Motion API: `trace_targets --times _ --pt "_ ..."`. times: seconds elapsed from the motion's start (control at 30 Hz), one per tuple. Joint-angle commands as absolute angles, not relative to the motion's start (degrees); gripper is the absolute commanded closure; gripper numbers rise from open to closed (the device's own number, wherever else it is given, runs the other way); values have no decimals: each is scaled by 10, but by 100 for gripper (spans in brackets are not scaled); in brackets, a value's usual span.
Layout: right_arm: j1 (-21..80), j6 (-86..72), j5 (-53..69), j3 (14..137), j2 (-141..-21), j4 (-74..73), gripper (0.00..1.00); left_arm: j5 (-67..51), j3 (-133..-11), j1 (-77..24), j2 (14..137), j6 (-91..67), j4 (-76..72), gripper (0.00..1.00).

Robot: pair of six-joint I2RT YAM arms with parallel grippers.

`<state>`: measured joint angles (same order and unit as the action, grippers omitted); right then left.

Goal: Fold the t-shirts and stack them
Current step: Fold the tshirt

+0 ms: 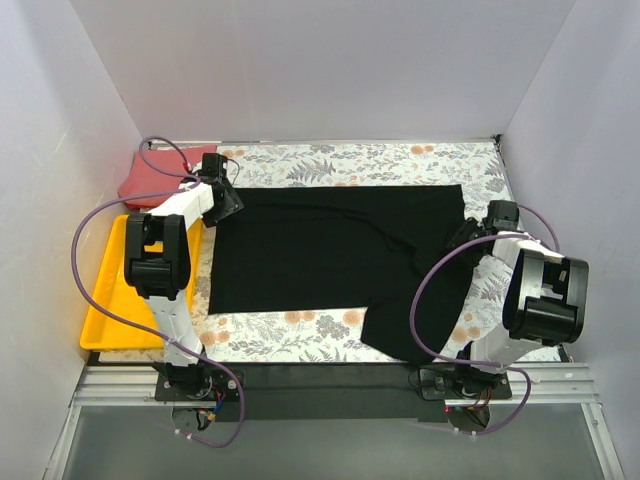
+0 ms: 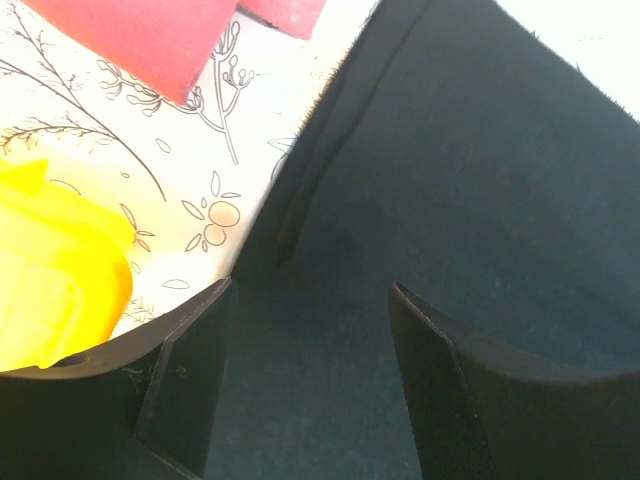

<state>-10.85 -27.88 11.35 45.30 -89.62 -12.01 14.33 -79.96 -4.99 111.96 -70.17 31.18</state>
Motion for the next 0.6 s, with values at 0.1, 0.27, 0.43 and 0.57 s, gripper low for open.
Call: trace_targets --times 0.1,0.27,0.43,0.57 --pt "-164 -259 90 522 -945 -102 51 120 -804 -50 1090 -734 299 40" --pt "-109 -222 72 541 -892 -127 50 92 -800 -50 1094 -744 295 44" --pt "-19 -151 39 554 -839 -137 51 87 -784 -52 1088 -750 289 46" --pt "104 -65 34 577 -840 -135 55 93 -788 -52 1099 -744 289 48"
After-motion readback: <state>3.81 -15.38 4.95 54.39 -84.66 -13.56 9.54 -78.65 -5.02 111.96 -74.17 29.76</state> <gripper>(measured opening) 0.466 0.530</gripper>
